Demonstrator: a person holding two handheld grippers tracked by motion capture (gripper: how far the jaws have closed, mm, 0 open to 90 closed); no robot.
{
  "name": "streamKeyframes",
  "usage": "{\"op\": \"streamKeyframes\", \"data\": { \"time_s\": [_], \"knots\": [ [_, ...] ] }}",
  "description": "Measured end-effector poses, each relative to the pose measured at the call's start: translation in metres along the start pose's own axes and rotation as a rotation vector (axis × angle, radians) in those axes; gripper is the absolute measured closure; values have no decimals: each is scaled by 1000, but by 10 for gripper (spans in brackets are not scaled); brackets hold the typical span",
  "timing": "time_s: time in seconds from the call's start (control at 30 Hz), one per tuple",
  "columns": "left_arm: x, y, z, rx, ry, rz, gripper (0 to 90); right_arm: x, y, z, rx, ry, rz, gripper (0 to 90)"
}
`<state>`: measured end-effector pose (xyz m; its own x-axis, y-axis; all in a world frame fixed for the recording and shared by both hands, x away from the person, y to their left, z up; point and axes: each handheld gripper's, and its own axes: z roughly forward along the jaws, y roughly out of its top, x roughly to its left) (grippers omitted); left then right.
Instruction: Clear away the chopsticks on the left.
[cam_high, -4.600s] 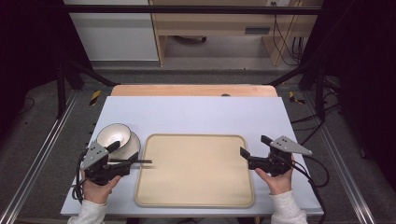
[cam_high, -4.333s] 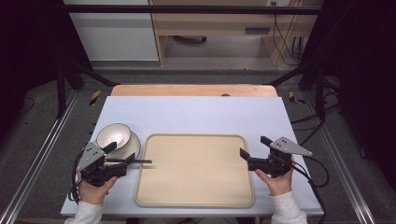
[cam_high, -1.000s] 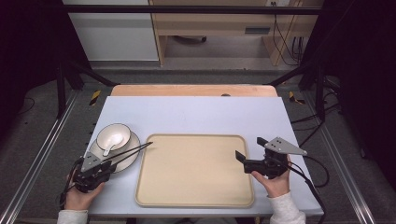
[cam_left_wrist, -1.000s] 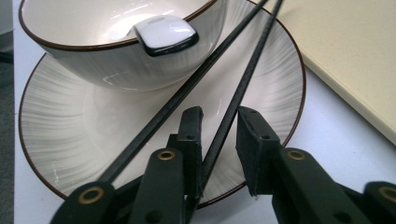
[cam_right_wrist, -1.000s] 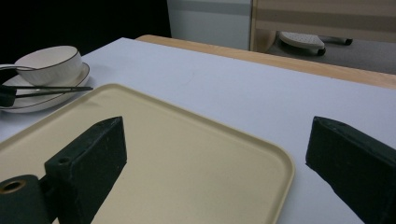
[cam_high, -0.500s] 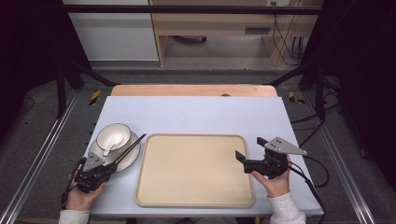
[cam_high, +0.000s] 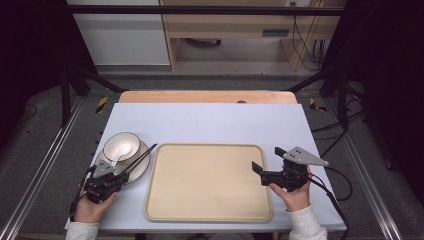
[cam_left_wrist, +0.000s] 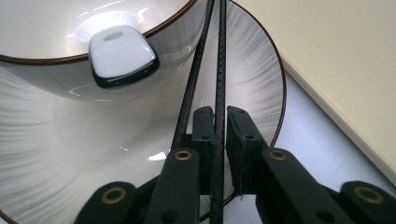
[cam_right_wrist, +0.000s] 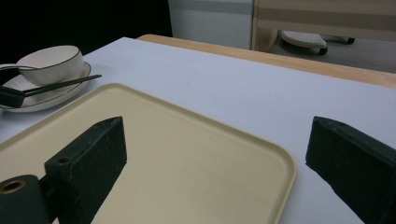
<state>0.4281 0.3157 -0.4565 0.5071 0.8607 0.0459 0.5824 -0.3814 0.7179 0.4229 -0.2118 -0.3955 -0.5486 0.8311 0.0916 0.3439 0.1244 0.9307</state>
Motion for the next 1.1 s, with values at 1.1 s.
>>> {"op": "streamKeyframes", "data": {
  "time_s": [1.1],
  "knots": [
    [-53, 12, -24, -183, 28, -125, 850, -2, 3, -6, -18, -23, 10, 36]
  ]
}}
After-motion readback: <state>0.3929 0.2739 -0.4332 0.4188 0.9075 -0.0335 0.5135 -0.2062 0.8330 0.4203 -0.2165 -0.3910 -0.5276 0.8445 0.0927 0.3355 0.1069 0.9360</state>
